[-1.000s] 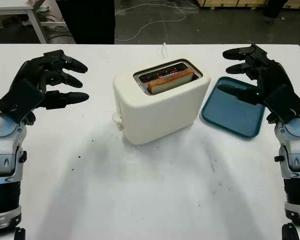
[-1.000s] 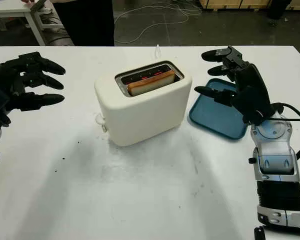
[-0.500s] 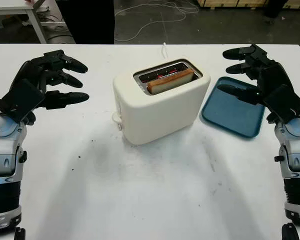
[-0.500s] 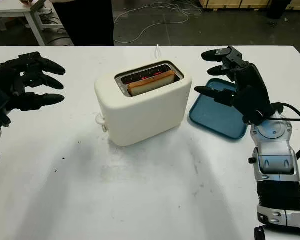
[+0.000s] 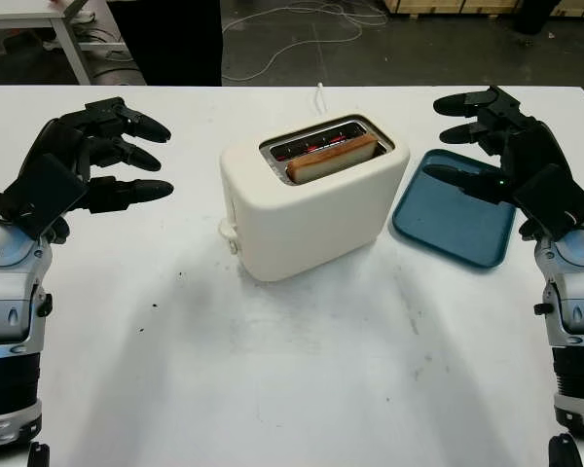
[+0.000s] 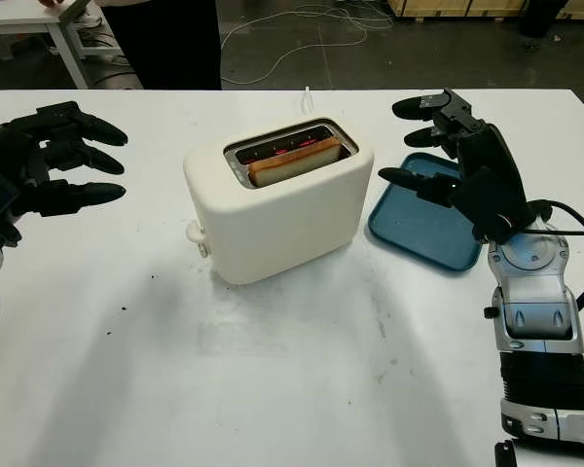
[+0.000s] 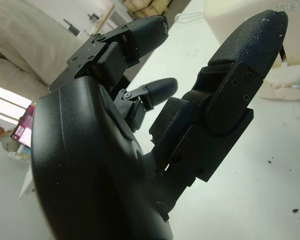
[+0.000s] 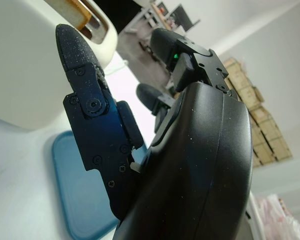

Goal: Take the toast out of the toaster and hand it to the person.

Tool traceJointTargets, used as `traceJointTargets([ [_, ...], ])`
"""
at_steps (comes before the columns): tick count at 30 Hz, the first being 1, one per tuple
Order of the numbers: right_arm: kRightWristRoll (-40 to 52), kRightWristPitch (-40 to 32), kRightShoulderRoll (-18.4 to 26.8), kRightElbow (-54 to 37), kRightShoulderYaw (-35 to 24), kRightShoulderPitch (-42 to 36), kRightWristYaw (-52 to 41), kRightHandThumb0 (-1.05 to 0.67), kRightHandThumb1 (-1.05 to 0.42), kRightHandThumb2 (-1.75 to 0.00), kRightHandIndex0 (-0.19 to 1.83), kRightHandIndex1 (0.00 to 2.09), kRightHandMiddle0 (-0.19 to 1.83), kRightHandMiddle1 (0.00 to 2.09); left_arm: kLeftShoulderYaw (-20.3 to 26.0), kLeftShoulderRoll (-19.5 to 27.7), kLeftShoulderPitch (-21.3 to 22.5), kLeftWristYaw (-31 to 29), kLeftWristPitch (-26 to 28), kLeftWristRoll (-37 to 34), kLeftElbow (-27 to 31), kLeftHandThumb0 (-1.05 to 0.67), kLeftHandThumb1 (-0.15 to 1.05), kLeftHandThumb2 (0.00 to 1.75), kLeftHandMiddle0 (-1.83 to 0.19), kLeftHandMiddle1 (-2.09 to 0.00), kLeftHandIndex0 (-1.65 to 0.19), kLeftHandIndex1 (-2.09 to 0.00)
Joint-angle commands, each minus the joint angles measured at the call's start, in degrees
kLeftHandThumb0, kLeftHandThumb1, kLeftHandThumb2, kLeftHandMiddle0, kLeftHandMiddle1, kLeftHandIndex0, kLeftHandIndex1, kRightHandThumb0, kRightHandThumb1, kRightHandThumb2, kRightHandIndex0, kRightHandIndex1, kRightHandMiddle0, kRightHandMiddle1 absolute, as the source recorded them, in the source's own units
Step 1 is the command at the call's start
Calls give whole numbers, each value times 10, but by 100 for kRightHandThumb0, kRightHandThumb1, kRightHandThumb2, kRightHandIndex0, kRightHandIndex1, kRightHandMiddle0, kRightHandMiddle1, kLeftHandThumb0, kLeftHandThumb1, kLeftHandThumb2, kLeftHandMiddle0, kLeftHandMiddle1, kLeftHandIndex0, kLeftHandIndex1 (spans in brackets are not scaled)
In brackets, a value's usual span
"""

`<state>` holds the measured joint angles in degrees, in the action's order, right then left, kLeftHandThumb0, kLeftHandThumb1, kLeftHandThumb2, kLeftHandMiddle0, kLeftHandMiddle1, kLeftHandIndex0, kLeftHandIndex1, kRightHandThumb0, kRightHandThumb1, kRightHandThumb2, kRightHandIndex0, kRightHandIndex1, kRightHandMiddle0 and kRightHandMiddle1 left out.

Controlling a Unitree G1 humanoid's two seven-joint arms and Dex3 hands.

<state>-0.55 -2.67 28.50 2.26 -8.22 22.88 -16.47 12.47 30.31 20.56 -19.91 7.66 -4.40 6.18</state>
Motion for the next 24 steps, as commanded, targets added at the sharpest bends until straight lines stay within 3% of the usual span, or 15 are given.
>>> traceJointTargets([
  [1, 1, 8, -5, 0, 3, 5, 1, -70, -80, 0, 10, 118, 17, 86, 0, 1, -1, 0, 0, -2, 5, -105, 62, 0, -58, -108, -58, -94],
  [24, -1, 8, -4, -2, 3, 4, 2, -70, -80, 0, 8, 120, 16, 87, 0, 2, -1, 0, -3, 0, 3, -105, 63, 0, -59, -107, -59, -93],
])
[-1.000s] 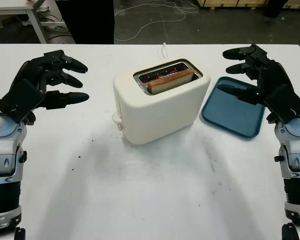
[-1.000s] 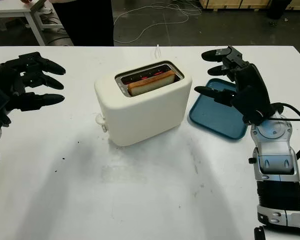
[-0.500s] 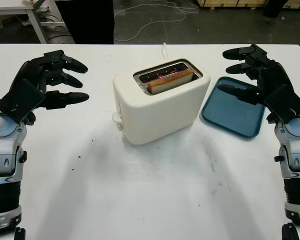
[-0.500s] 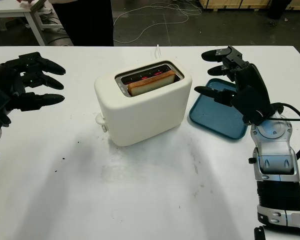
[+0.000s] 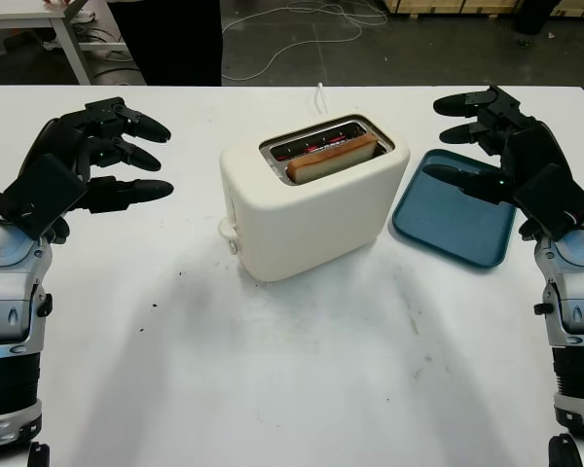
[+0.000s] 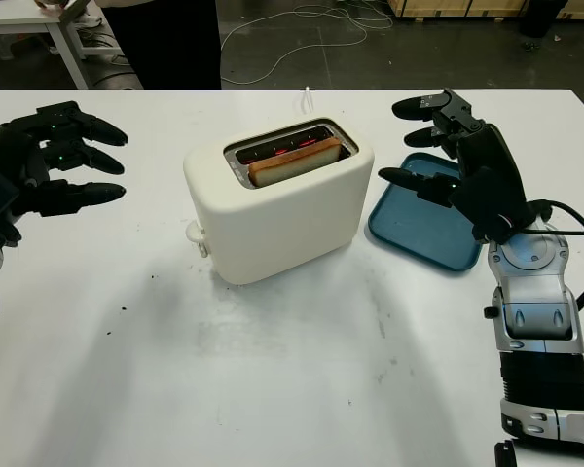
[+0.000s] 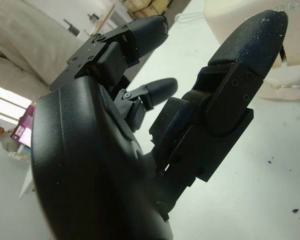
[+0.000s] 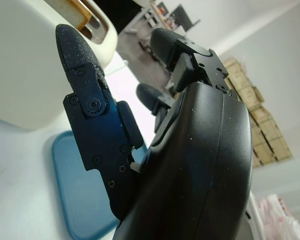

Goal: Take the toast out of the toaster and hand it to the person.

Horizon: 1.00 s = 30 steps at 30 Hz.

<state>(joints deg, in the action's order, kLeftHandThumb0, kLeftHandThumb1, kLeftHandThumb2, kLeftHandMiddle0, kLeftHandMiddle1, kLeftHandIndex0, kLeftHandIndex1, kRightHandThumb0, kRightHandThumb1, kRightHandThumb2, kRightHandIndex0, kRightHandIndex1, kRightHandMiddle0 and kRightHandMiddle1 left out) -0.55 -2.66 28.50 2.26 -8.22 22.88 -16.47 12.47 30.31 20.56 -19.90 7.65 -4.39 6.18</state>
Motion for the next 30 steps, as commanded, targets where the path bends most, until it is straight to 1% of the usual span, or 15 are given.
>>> traceJointTargets([
  [1, 0, 8, -5, -2, 3, 4, 2, -70, -80, 0, 9, 120, 16, 87, -1, 3, -1, 1, -3, 2, 4, -105, 63, 0, -59, -107, -58, -93],
  [13, 2, 6, -5, -2, 2, 4, 0, -69, -80, 0, 7, 120, 15, 88, 1, 2, -2, -2, -3, -3, 4, -105, 63, 0, -58, -107, -58, -93],
  [17, -1, 7, -4, -3, 4, 3, 2, -71, -80, 0, 8, 120, 15, 88, 2, 2, -3, -2, -1, -4, 5, -105, 63, 0, -57, -107, -57, -93],
  [30, 1, 6, -5, -4, 3, 3, 0, -68, -80, 0, 8, 120, 15, 87, 2, 2, -3, -1, 1, -3, 7, -105, 63, 0, -58, -107, -58, -93],
])
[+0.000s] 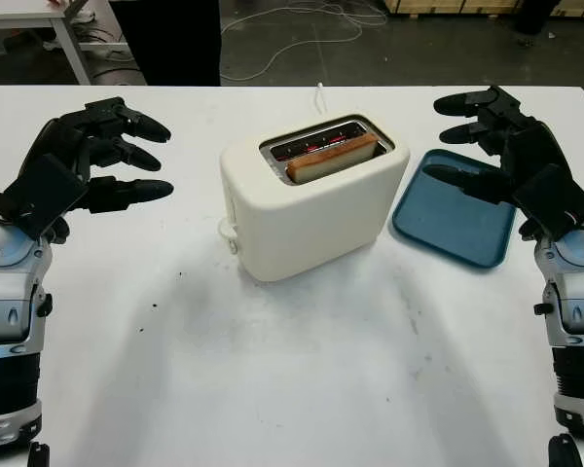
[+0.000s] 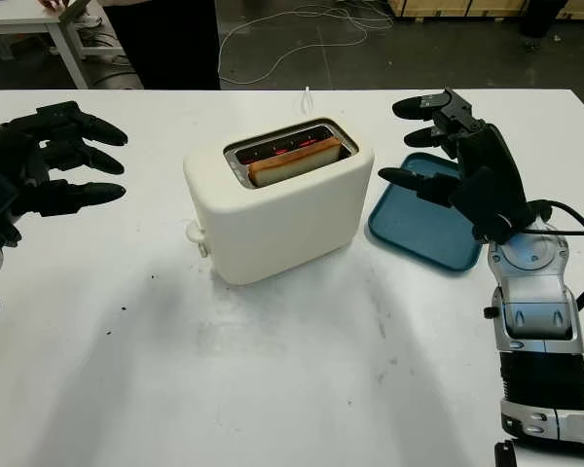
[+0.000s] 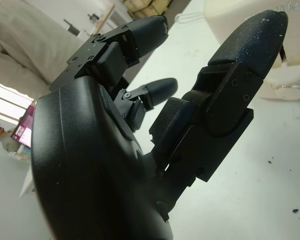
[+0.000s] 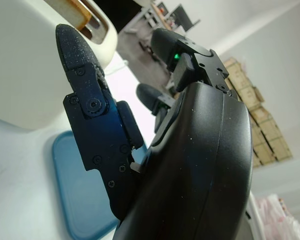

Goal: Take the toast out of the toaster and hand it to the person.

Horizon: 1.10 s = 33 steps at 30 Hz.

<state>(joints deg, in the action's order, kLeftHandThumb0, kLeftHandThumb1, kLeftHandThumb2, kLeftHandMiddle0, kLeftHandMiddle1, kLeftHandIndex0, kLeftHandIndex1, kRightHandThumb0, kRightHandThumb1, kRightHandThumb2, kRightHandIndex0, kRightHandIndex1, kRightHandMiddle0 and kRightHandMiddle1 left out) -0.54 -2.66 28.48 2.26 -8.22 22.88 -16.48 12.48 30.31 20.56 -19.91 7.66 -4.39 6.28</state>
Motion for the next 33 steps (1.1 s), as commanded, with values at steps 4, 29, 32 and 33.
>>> traceJointTargets([
  [4, -1, 9, -4, -2, 3, 3, 1, -69, -80, 0, 8, 120, 15, 87, 3, 2, -4, -2, -1, -5, 5, -105, 62, 0, -58, -107, -58, -93],
  [29, 0, 2, -5, -3, 3, 4, 1, -69, -80, 0, 8, 119, 15, 87, 2, 2, -3, -2, -4, -4, 3, -105, 63, 0, -58, -107, -58, -93],
  [32, 0, 6, -4, -3, 3, 3, 1, -68, -80, 0, 8, 118, 15, 87, 2, 2, -3, -2, -4, -4, 3, -105, 63, 0, -58, -107, -58, -93],
  [33, -1, 7, -4, -4, 3, 3, 1, -68, -80, 0, 8, 118, 15, 87, 2, 2, -2, -2, -4, -3, 3, -105, 63, 0, -58, -108, -59, -93],
])
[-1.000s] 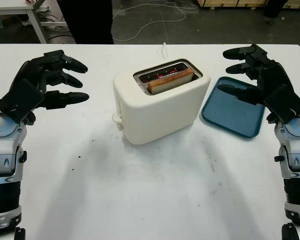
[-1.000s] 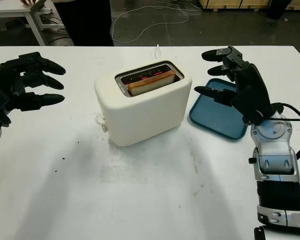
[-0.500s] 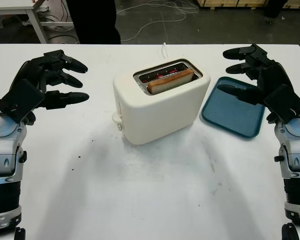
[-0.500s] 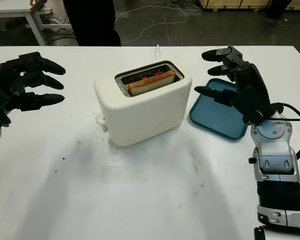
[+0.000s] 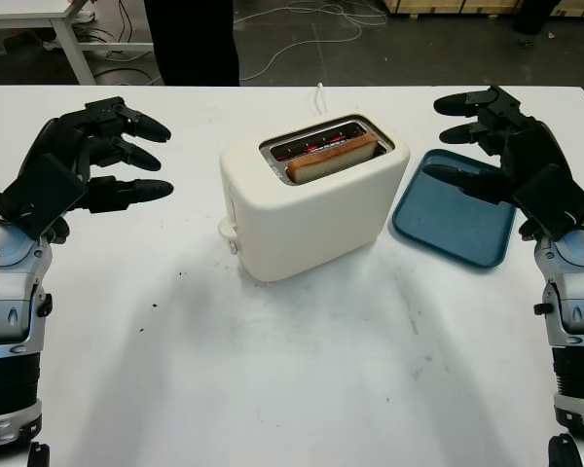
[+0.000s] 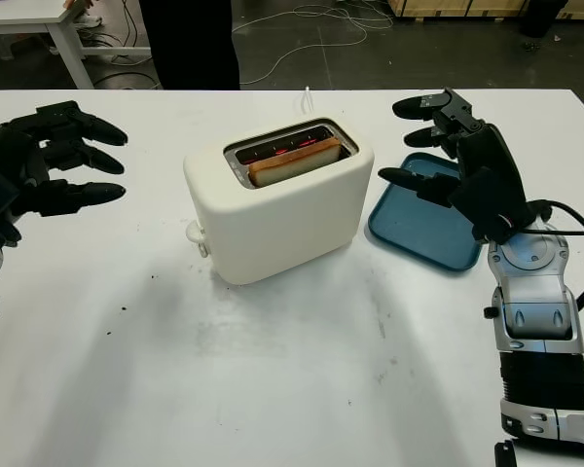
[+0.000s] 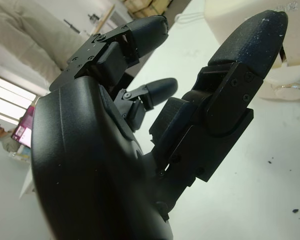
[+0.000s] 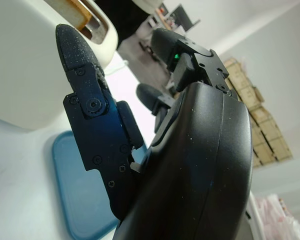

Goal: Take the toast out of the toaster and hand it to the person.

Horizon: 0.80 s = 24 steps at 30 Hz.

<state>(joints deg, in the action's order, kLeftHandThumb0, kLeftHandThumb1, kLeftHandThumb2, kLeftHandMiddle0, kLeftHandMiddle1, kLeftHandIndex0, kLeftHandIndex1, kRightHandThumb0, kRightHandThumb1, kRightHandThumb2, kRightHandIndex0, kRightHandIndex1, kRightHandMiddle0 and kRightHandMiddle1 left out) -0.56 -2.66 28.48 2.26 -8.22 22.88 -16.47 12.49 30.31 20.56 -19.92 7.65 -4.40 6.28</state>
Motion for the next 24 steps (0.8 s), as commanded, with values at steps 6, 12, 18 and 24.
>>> traceJointTargets([
  [6, 1, 6, -5, -2, 2, 4, 1, -69, -80, 0, 9, 118, 16, 87, 2, 1, -2, -1, 1, -4, 5, -105, 62, 0, -58, -107, -58, -93],
  [12, 3, 2, -5, -4, 2, 4, 0, -69, -80, 0, 8, 119, 15, 87, 1, 1, -2, -1, -4, -3, 2, -105, 62, 0, -58, -107, -58, -93],
  [18, 2, 8, -5, -2, 3, 4, 0, -69, -80, 0, 8, 120, 16, 87, 2, 1, -3, -1, -2, -4, 5, -105, 62, 0, -58, -107, -58, -93],
  [24, 0, 8, -5, -2, 3, 3, 1, -70, -80, 0, 8, 120, 15, 88, 2, 1, -4, 1, 0, -2, 6, -105, 62, 0, -59, -107, -58, -93],
])
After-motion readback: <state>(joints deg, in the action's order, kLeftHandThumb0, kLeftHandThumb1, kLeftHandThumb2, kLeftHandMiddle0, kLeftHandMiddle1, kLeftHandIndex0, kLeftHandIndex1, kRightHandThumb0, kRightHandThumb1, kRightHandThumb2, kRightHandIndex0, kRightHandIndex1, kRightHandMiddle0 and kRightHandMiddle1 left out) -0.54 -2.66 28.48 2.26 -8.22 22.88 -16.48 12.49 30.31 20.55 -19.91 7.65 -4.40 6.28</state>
